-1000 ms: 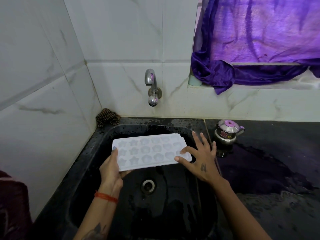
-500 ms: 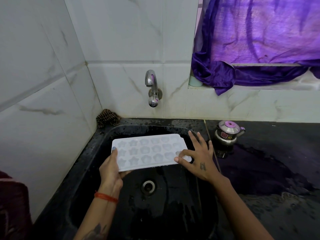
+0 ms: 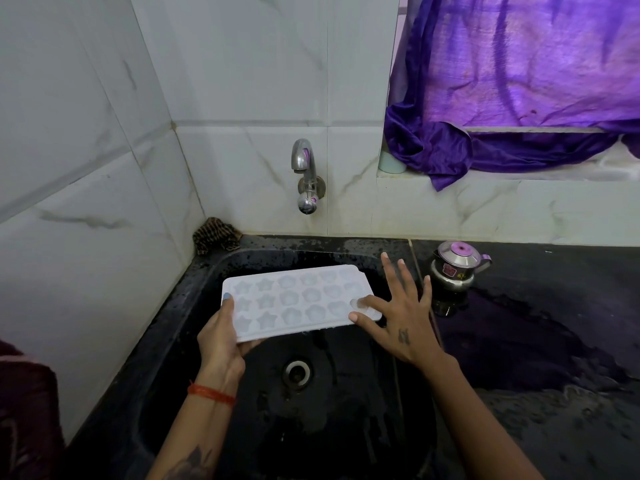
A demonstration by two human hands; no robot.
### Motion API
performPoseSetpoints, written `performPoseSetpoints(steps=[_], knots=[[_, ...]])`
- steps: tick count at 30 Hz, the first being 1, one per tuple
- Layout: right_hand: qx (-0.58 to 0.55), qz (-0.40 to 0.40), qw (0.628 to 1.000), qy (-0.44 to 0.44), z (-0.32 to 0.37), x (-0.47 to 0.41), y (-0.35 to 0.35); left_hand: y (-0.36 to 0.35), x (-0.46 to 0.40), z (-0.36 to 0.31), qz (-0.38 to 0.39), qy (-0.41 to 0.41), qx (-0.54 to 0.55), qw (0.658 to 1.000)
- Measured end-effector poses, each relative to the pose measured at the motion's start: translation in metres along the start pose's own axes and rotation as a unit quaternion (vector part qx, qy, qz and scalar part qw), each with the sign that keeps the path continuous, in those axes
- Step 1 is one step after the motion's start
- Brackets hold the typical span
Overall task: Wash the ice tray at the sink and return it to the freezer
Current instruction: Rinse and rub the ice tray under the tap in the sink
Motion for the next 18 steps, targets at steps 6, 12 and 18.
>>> performPoseSetpoints(steps=[6,12,18], knots=[[-0.071,0.048,0.996,-0.028,0.0026,-0.0012,0.0012,0.0014,-0.0004,-0.0004,-0.004,0.001,0.004,1.000],[-0.096,0.097,0.990,-0.042,-0.0003,-0.0030,0.0027,0.0017,0.0013,0.0009,0.000,0.000,0.002,1.000],[-0.094,0.108,0.989,-0.037,-0.0003,-0.0019,0.0067,0.0008,0.0021,0.0017,-0.002,0.000,0.003,1.000]])
Point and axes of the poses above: each hand's wrist, its own x-axis away from the middle knuckle, its own y-axis out of the back of the hand, z = x × y, the point moved 1 cm from there along -x, towards the middle knuckle, and after that the axes turned 3 degrees about -x, right-handed, at the moved point
